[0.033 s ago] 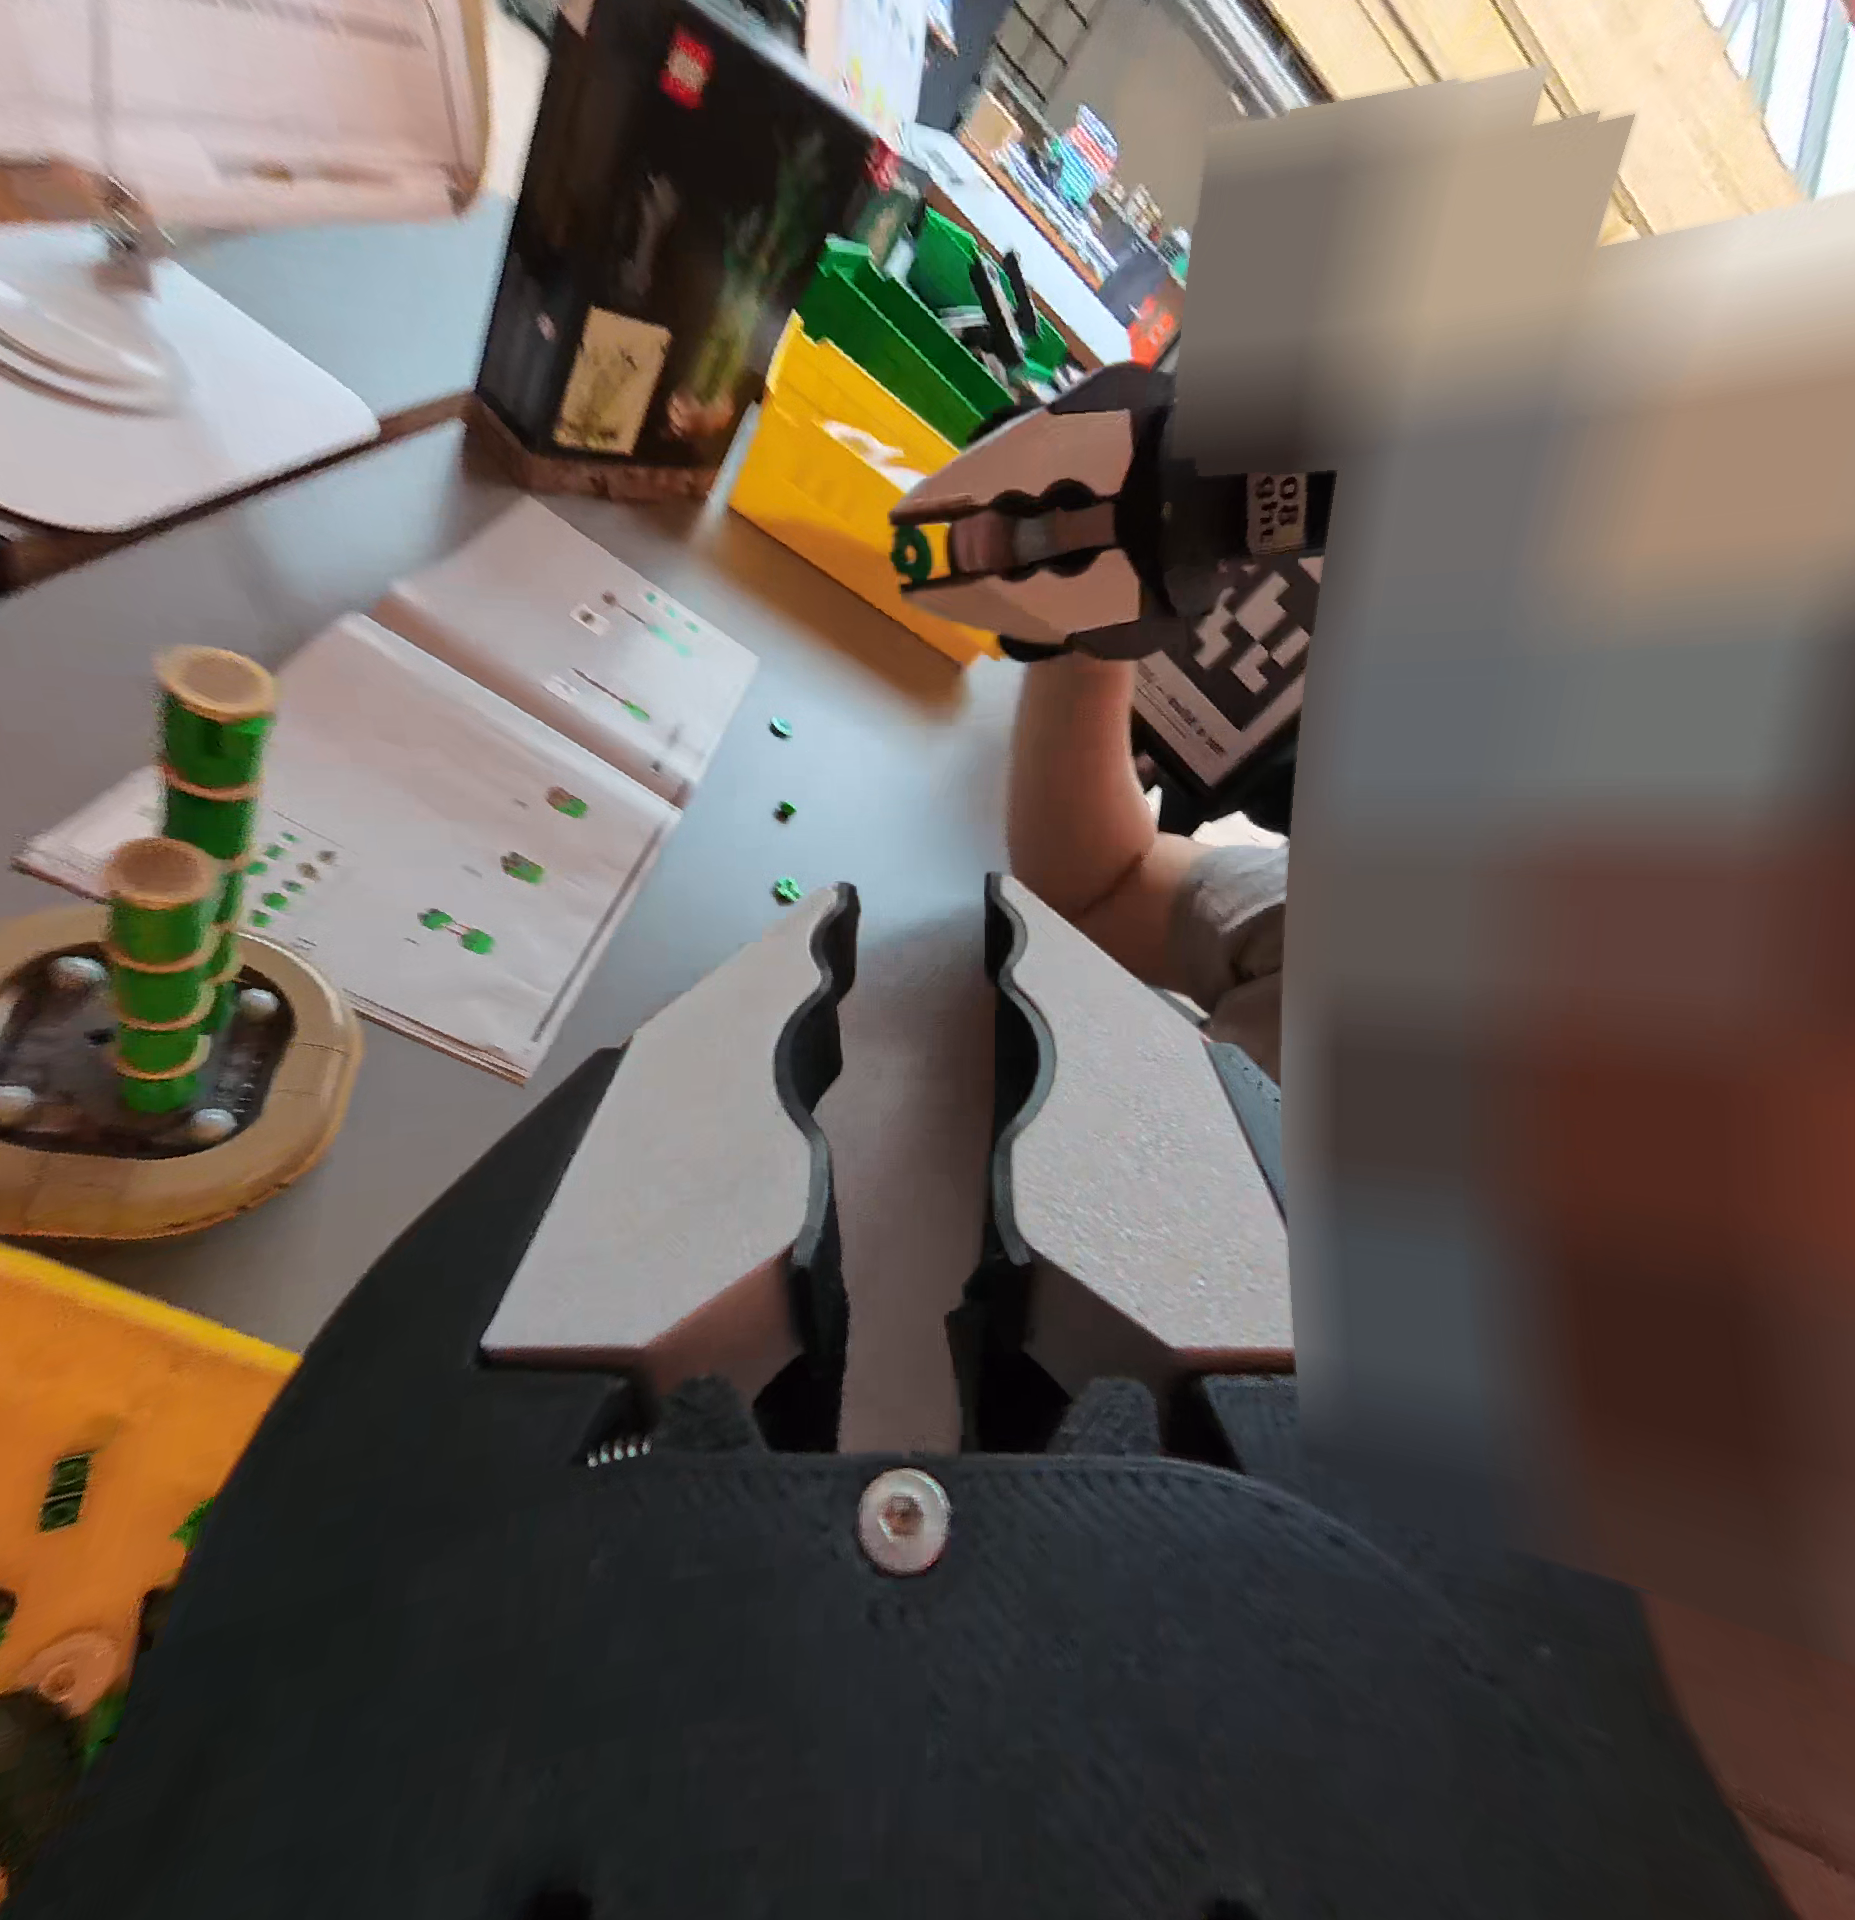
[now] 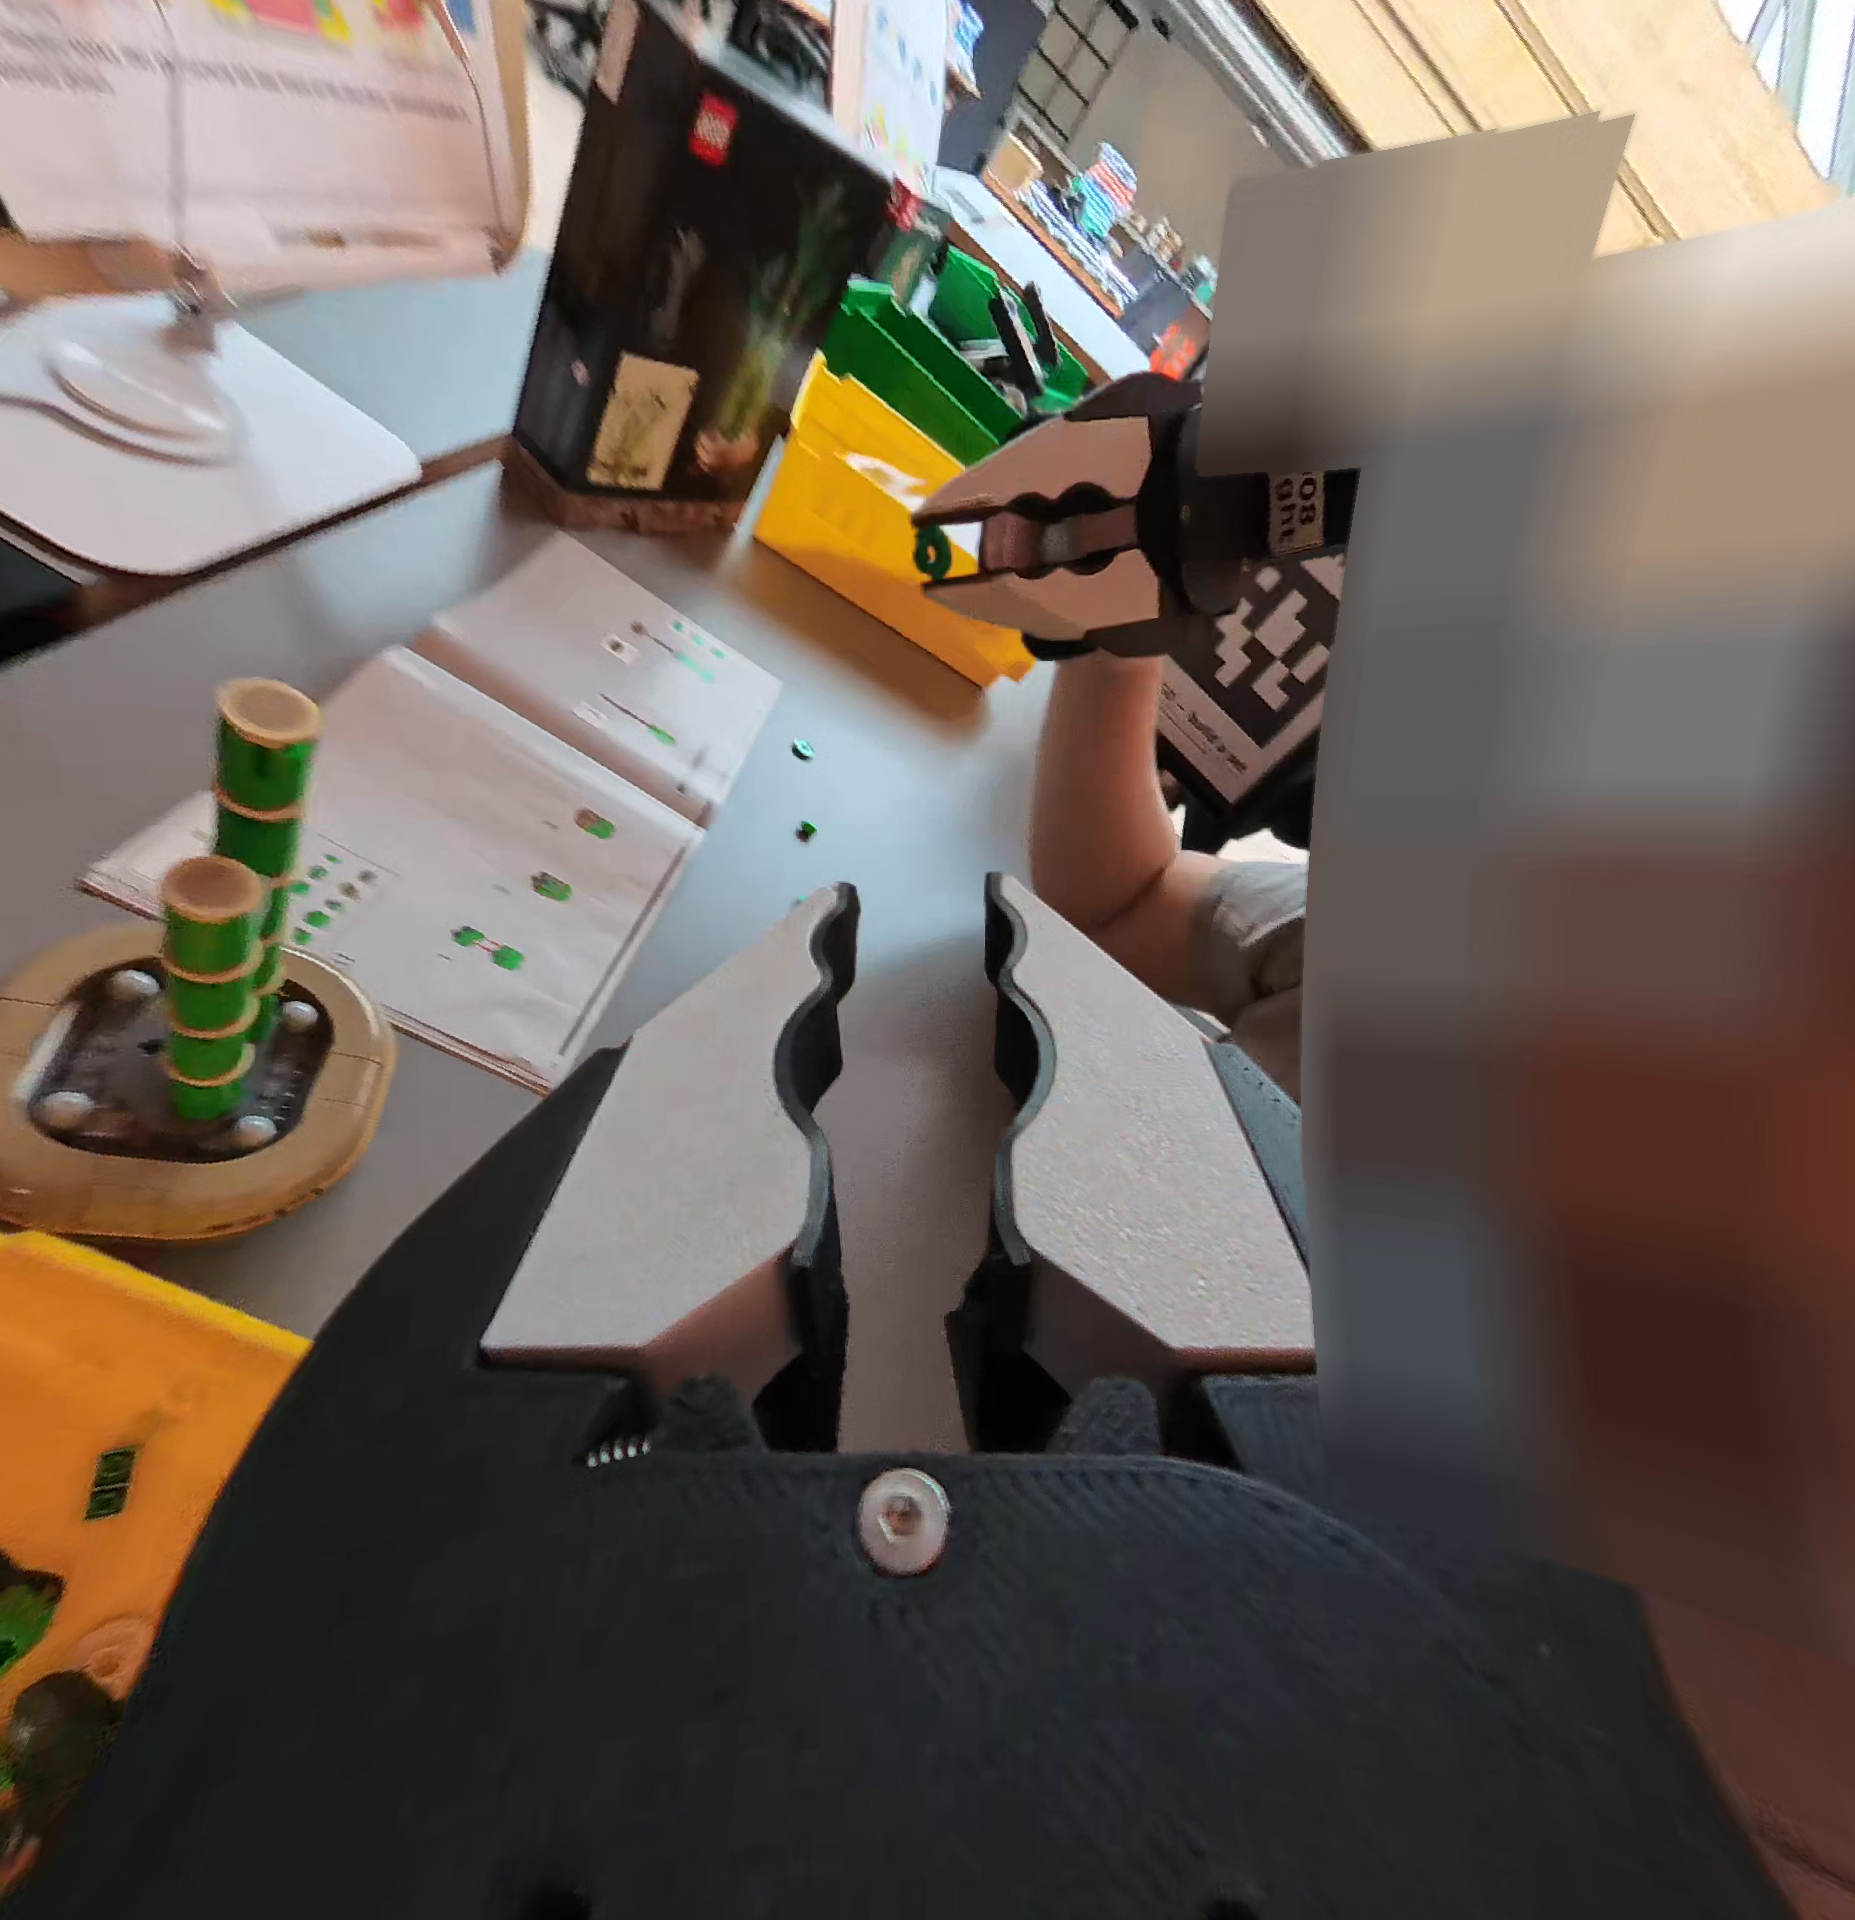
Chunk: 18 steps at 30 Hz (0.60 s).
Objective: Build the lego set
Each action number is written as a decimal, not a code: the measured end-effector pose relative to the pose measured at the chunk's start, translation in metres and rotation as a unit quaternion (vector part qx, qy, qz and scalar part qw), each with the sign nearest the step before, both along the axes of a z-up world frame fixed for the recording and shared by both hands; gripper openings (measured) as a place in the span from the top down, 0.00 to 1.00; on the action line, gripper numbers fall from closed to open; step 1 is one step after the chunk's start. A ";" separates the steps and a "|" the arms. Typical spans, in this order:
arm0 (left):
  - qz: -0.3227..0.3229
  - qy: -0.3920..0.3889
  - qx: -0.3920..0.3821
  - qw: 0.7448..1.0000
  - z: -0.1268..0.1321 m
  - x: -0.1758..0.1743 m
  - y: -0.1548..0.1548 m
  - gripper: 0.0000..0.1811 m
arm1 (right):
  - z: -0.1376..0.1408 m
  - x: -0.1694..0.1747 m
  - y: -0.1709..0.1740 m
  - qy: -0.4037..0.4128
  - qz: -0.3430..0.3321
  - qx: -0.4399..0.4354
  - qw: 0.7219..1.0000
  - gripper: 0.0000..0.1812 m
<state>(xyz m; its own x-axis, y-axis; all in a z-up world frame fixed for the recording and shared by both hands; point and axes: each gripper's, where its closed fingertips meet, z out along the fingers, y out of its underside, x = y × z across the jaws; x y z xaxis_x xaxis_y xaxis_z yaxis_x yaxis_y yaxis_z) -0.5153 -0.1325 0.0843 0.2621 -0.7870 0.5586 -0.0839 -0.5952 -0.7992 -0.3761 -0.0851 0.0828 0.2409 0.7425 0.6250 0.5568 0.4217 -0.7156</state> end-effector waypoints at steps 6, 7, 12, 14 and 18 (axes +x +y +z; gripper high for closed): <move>0.057 -0.020 0.074 0.995 0.033 -0.013 -0.003 0.88 | 0.011 0.064 -0.007 -0.070 -0.113 0.022 0.991 0.92; 0.069 -0.023 0.088 0.993 0.038 -0.014 -0.004 0.90 | 0.004 0.073 -0.010 -0.084 -0.123 0.018 0.989 0.92; 0.113 -0.013 0.143 0.983 0.054 -0.016 -0.013 0.91 | -0.085 0.151 -0.019 -0.218 -0.213 -0.072 0.950 0.92; 0.119 -0.006 0.155 0.981 0.056 -0.016 -0.016 0.89 | -0.123 0.173 -0.027 -0.225 -0.222 -0.143 0.938 0.92; 0.136 -0.014 0.165 0.977 0.061 -0.018 -0.015 0.86 | -0.182 0.160 -0.044 -0.228 -0.158 -0.220 0.935 0.92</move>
<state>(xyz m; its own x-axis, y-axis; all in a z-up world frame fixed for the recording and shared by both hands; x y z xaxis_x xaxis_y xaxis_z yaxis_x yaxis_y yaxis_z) -0.5336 -0.1475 0.1452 0.4743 -0.8293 0.2955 0.0654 -0.3015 -0.9512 -0.2158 -0.1293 -0.0991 0.2738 0.8890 0.3669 0.8939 -0.0944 -0.4382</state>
